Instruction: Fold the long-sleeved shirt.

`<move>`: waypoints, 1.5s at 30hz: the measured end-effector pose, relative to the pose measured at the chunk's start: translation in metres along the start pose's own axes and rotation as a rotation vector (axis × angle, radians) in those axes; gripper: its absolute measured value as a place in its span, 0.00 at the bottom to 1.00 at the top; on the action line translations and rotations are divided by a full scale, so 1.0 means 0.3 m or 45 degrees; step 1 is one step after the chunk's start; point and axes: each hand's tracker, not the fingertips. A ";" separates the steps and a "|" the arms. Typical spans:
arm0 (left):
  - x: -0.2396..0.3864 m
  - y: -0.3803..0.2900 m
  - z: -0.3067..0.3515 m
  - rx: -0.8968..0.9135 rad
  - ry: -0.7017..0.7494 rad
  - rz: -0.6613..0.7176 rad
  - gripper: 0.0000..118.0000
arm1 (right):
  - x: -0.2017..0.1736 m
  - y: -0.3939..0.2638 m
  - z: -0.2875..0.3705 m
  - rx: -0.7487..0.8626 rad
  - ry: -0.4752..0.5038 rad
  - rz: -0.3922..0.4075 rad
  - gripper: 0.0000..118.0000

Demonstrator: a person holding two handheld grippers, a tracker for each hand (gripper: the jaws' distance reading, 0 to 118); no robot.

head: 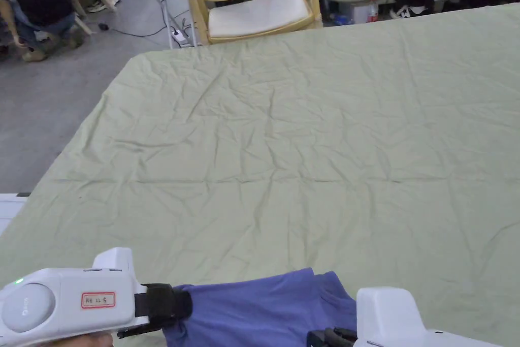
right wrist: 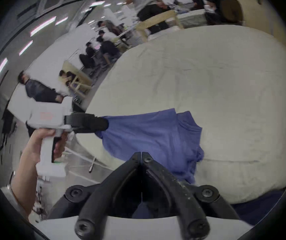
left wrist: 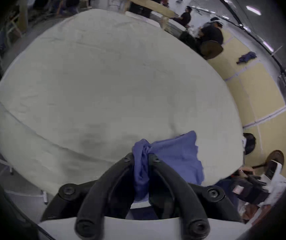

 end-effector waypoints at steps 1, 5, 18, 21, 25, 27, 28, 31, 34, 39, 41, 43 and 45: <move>-0.075 0.012 0.115 -0.014 0.064 0.003 0.10 | -0.031 0.005 -0.015 -0.012 0.024 0.022 0.02; -0.287 -0.011 0.462 -0.051 0.288 0.071 0.10 | -0.094 0.023 -0.056 -0.031 0.056 0.078 0.02; -0.183 0.657 0.821 0.300 0.492 -0.402 0.93 | -0.015 0.048 0.082 0.066 -0.048 0.056 0.02; -0.064 0.661 0.716 0.359 0.378 -0.401 0.93 | 0.027 0.042 0.176 0.144 -0.092 0.033 0.02; 0.137 0.653 0.759 0.382 0.324 -0.406 0.85 | 0.122 0.020 0.351 0.269 -0.093 -0.018 0.02; 0.257 0.672 0.799 0.451 0.310 -0.424 0.30 | 0.189 0.015 0.451 0.288 -0.096 -0.059 0.02; 0.317 0.669 0.828 0.511 0.315 -0.423 0.02 | 0.228 0.013 0.506 0.320 -0.143 -0.077 0.02; 0.544 0.837 0.855 0.773 0.253 -0.521 0.02 | 0.313 0.026 0.682 0.465 -0.387 -0.032 0.02; 0.700 0.791 0.876 0.941 0.258 -0.511 0.01 | 0.334 0.056 0.860 0.708 -0.674 0.009 0.02; 0.924 0.793 0.674 1.156 0.061 -0.407 0.01 | 0.287 0.115 1.069 1.009 -0.861 0.164 0.02; 1.037 0.862 0.891 1.279 0.111 -0.473 0.01 | 0.250 0.142 1.123 1.098 -0.850 0.225 0.02; 1.110 0.903 1.011 1.359 0.129 -0.508 0.01 | 0.216 0.168 1.140 1.157 -0.833 0.270 0.02; 1.170 0.935 1.058 1.379 0.115 -0.530 0.01 | 0.193 0.182 1.147 1.177 -0.809 0.278 0.02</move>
